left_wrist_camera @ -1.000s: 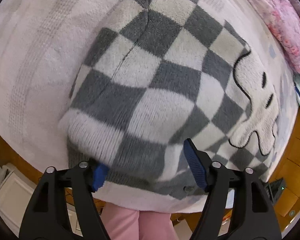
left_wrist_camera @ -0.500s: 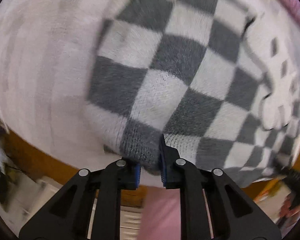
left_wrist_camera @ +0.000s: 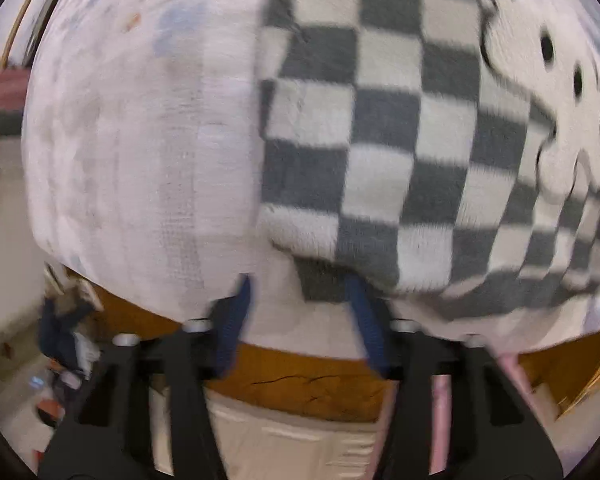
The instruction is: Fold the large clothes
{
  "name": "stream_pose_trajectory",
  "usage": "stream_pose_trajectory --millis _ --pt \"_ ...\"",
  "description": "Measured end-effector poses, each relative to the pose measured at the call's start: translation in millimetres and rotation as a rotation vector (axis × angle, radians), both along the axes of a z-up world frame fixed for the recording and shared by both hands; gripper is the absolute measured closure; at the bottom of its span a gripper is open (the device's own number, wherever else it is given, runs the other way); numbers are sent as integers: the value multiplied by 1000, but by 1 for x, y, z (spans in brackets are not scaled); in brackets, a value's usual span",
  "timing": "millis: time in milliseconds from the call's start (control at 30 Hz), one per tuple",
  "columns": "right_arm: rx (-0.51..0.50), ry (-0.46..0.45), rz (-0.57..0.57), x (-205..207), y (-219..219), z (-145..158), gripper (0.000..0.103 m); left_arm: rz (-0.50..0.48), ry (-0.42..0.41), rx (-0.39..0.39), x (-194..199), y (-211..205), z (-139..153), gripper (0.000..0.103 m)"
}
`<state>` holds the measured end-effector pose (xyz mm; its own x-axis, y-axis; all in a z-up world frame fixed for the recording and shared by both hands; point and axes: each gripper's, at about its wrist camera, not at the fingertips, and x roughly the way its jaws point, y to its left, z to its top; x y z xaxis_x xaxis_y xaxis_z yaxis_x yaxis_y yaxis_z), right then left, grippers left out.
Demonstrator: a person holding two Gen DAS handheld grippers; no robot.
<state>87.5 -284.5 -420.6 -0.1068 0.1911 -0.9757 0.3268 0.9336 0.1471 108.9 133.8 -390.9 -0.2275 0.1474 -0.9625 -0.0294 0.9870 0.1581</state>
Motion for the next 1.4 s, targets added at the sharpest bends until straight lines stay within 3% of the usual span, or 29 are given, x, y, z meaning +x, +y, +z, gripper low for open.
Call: stream_pose_trajectory --millis 133,233,300,367,433,533,633,700,833,967,1067,1100,1200,1333,1400 --pt "7 -28 7 17 2 -24 82 44 -57 -25 14 -2 -24 91" --pt "30 100 48 26 8 -97 83 60 67 24 9 5 -83 93" --pt "66 131 32 22 3 -119 85 -2 101 61 4 -6 -103 93" --pt "84 139 0 18 -1 -108 86 -95 96 78 -5 -21 -91 93" --pt "68 138 30 8 -2 -102 89 -74 94 46 -14 -18 -90 93" --pt "88 123 -10 1 -9 -119 90 -51 76 16 -14 -12 -102 93" --pt "102 174 -85 12 -20 -105 90 -13 91 6 -4 -14 -83 93" --pt "80 111 -43 24 -18 -78 88 -21 55 3 3 -15 -63 93" --pt "77 -105 -20 55 -8 -22 88 -16 -70 -12 31 -34 -19 93" --pt "77 -386 78 110 35 7 88 1 -248 -164 86 -73 -1 93" --pt "72 -575 185 145 81 5 88 -5 -416 -207 121 -116 -2 93" --pt "63 -600 203 152 94 -1 88 -3 -465 -222 130 -125 -6 93" --pt "77 -687 195 172 134 -42 88 26 -595 -206 147 -147 -34 101" --pt "-10 -873 233 168 136 -73 92 52 -777 -180 148 -115 -72 101" --pt "49 -930 265 167 122 -77 93 78 -815 -220 154 -85 -85 101"
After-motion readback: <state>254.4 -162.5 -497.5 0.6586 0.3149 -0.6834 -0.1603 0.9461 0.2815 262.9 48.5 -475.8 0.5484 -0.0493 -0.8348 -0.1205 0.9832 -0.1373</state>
